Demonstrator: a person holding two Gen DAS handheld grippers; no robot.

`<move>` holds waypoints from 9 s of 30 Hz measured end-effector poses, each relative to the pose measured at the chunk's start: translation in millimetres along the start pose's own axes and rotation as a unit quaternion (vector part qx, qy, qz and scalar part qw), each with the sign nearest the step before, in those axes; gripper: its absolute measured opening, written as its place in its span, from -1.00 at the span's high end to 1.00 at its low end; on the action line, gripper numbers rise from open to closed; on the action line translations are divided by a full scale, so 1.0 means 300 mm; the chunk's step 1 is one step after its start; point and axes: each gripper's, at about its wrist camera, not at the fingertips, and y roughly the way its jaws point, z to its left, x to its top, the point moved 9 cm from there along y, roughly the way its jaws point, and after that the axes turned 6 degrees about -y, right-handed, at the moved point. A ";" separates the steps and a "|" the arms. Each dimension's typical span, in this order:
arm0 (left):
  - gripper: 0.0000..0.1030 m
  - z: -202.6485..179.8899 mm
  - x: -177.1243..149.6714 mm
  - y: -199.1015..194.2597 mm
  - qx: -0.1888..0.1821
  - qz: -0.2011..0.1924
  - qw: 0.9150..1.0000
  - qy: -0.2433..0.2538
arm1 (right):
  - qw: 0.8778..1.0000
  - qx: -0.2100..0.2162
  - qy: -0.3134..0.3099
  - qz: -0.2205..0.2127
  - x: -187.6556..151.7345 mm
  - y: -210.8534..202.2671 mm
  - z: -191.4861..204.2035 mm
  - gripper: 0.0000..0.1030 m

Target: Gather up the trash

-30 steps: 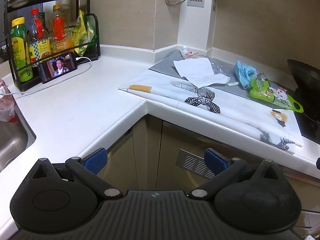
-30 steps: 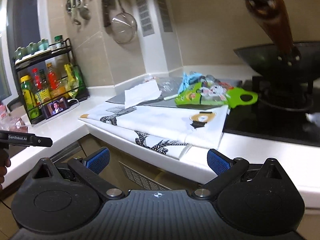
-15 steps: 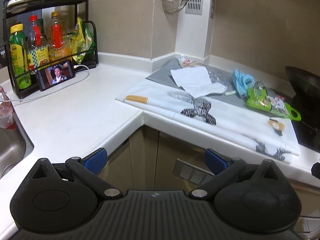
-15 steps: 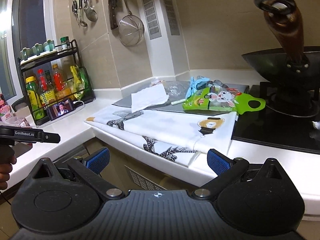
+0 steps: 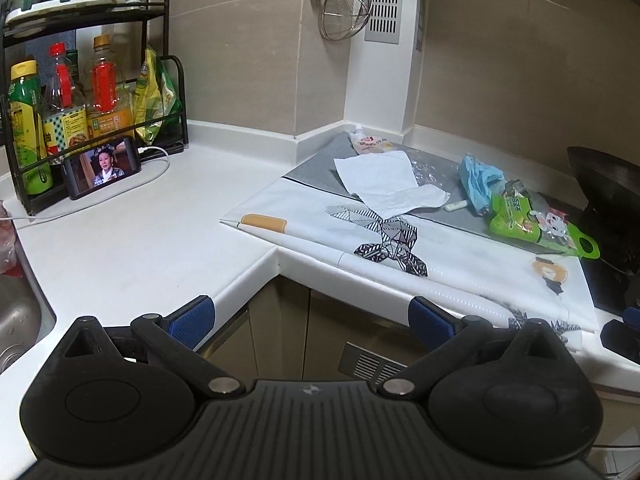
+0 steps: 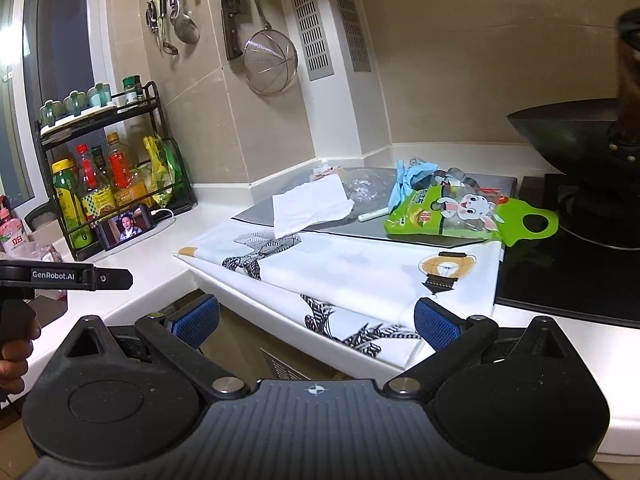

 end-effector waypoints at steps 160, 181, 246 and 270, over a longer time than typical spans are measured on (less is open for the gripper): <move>1.00 -0.181 -0.383 -0.016 -0.143 0.156 0.977 -0.033 | 0.987 0.101 -0.023 0.124 -0.349 0.021 0.099 0.94; 1.00 -0.172 -0.511 0.114 -0.123 0.219 0.967 -0.029 | 0.973 0.096 -0.062 0.200 -0.494 0.107 0.112 0.94; 1.00 -0.107 -0.973 0.522 -0.044 0.391 0.919 0.009 | 0.883 0.068 -0.132 0.445 -1.002 0.534 0.160 0.94; -0.99 -0.057 -0.972 0.558 0.019 0.380 0.924 0.027 | 0.883 0.023 -0.104 0.456 -1.005 0.536 0.128 -0.43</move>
